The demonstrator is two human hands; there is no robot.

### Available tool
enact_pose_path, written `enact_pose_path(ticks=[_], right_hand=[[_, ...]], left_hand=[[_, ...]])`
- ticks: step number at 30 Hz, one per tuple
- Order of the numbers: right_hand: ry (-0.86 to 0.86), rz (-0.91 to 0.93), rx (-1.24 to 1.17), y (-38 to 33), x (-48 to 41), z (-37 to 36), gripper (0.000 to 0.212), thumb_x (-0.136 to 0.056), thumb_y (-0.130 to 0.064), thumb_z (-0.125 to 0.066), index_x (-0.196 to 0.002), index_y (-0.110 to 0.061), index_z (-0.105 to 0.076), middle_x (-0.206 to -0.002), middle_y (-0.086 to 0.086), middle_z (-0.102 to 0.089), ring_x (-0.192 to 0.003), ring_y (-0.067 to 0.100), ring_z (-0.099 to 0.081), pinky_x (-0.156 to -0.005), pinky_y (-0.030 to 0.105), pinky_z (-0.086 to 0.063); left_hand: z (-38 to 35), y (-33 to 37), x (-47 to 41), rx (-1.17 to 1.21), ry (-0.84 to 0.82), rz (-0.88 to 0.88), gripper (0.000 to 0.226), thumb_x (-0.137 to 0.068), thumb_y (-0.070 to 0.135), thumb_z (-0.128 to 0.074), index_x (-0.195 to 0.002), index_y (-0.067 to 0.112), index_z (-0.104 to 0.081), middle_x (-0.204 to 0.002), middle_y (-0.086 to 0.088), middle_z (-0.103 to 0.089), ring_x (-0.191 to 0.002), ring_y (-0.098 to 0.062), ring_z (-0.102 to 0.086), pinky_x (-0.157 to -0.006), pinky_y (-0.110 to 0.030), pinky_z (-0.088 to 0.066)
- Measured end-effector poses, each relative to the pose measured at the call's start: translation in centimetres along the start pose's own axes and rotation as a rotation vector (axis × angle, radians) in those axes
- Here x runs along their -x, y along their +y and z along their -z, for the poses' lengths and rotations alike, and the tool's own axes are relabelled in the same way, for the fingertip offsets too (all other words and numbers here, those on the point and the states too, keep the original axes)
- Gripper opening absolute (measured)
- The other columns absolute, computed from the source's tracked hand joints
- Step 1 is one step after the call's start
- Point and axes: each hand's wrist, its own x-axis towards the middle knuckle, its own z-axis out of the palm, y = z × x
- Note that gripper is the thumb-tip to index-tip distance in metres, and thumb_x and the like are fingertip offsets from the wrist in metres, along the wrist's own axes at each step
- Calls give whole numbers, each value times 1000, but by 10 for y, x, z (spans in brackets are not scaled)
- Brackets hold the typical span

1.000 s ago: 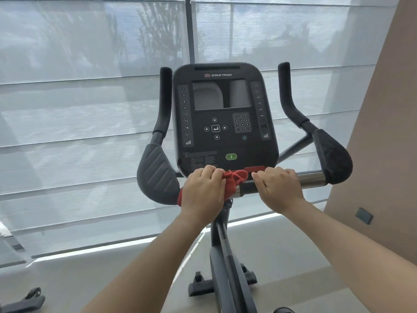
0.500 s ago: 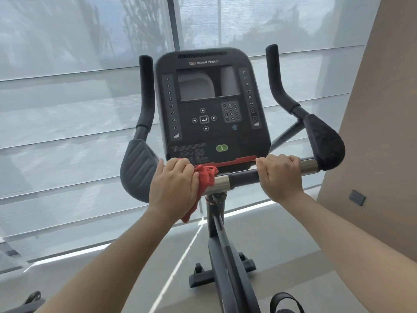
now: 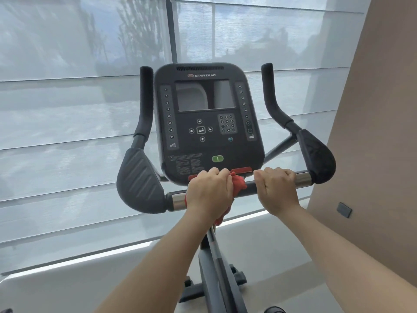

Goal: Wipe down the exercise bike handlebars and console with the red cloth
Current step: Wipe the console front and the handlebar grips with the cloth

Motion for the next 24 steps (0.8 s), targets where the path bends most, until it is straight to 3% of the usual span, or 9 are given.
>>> enact_pose_path(ticks=[2, 5, 9, 13, 17, 24], right_hand=[[-56, 15, -18, 2, 0, 3, 39, -94, -37, -16, -65, -23, -36, -58, -4, -44, -59, 21, -41, -74, 37, -28], [-136, 61, -44, 7, 0, 7, 42, -95, -39, -14, -66, -22, -38, -61, -4, -45, -63, 21, -42, -76, 35, -23], [-174, 118, -91, 12, -1, 10, 44, -96, -40, -13, -64, -21, -37, -61, -5, -41, -65, 22, -44, -76, 37, -24], [-234, 148, -107, 15, -2, 14, 44, -96, -41, -14, -62, -22, -34, -59, -8, -35, -66, 22, -44, -76, 36, -23], [-276, 179, -106, 18, -4, 15, 44, -94, -46, -10, -65, -24, -35, -62, -9, -35, -69, 21, -43, -75, 36, -23], [-259, 143, -117, 17, -3, 11, 50, -92, -48, -4, -69, -24, -40, -69, -6, -46, -71, 19, -48, -80, 38, -29]], left_hand=[[5, 0, 6, 7, -2, 0, 34, -96, 37, -27, -95, 21, -57, -88, 2, -60, -72, -21, -49, -59, -31, -35], [13, -5, 26, 13, -15, -16, 34, -96, 38, -29, -111, 21, -54, -106, 1, -57, -92, -23, -50, -84, -36, -42], [28, -28, 54, -88, -120, -30, 47, -95, 42, -36, -138, 22, -34, -139, -1, -40, -125, -23, -36, -111, -38, -23], [52, -55, 65, -198, -273, -46, 61, -94, 40, -45, -147, 28, -17, -152, 4, -25, -137, -20, -26, -115, -36, -17], [55, -48, 59, -150, -279, 54, 61, -91, 35, -53, -145, 25, -26, -149, 5, -32, -136, -19, -30, -114, -36, -26], [34, -27, 47, -158, -251, 28, 62, -91, 44, -49, -143, 17, -30, -144, -3, -37, -132, -24, -32, -114, -37, -20]])
